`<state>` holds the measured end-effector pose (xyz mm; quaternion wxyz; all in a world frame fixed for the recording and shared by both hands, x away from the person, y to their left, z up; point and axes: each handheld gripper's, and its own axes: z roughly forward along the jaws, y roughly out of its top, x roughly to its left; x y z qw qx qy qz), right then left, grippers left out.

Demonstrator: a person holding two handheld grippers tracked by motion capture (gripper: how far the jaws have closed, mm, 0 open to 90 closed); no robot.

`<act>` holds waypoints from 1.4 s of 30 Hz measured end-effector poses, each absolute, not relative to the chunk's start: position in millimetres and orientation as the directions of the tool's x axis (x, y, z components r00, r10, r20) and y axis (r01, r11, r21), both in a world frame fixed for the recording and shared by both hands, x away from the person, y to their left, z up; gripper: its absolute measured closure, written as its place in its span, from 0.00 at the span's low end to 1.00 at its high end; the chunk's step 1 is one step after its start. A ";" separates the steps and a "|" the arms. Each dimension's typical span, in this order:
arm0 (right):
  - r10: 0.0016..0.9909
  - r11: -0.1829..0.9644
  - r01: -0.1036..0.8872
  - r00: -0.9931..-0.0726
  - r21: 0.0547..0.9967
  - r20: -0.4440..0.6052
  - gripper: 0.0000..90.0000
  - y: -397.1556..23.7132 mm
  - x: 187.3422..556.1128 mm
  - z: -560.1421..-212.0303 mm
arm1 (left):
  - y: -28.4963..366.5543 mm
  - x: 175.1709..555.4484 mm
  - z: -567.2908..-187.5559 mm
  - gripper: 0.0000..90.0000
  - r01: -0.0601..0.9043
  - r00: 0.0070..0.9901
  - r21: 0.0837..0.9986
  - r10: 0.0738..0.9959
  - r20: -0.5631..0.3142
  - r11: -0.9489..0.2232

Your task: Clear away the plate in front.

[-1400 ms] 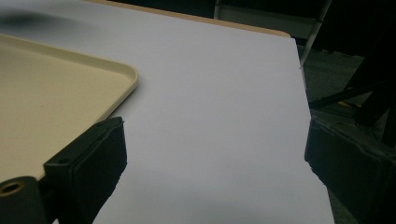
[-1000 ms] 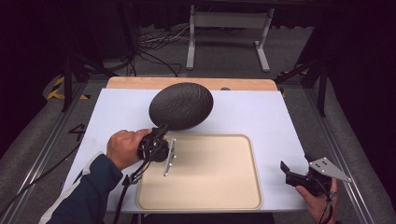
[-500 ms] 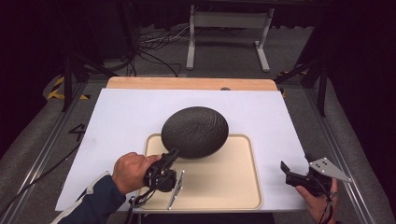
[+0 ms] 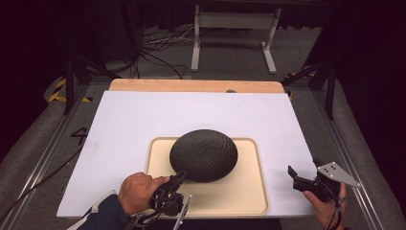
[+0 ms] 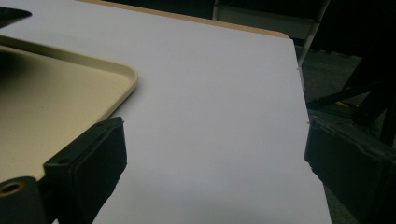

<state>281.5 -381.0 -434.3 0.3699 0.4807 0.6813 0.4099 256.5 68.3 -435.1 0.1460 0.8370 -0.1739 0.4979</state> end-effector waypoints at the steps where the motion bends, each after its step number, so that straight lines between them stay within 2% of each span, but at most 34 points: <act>1: 0.958 0.202 0.352 -0.265 0.914 -0.110 0.07 -380.8 281.6 -434.4 | 68.3 255.5 -436.4 0.95 -0.436 0.449 0.070 -0.150 0.881 -0.897; 8: 0.956 0.208 0.349 -0.269 0.914 -0.115 0.07 -379.7 281.5 -433.9 | 68.4 251.2 -447.7 0.94 -0.461 0.461 0.056 -0.185 0.868 -0.886; 16: 0.957 0.209 0.354 -0.266 0.912 -0.116 0.07 -380.3 281.3 -434.5 | 70.0 250.9 -451.8 0.96 -0.467 0.488 0.079 -0.181 0.854 -0.881; 27: 0.957 0.209 0.354 -0.266 0.912 -0.116 0.07 -380.5 281.4 -434.7 | 68.5 247.6 -458.4 0.95 -0.509 0.463 0.061 -0.213 0.860 -0.859; 33: 0.956 0.210 0.351 -0.268 0.913 -0.116 0.07 -380.2 281.2 -434.3 | 73.6 251.0 -457.7 0.93 -0.485 0.531 0.131 -0.172 0.830 -0.864; 42: 0.957 0.210 0.355 -0.266 0.911 -0.117 0.07 -380.4 281.3 -434.9 | 74.9 253.3 -463.6 0.88 -0.473 0.581 0.158 -0.172 0.796 -0.867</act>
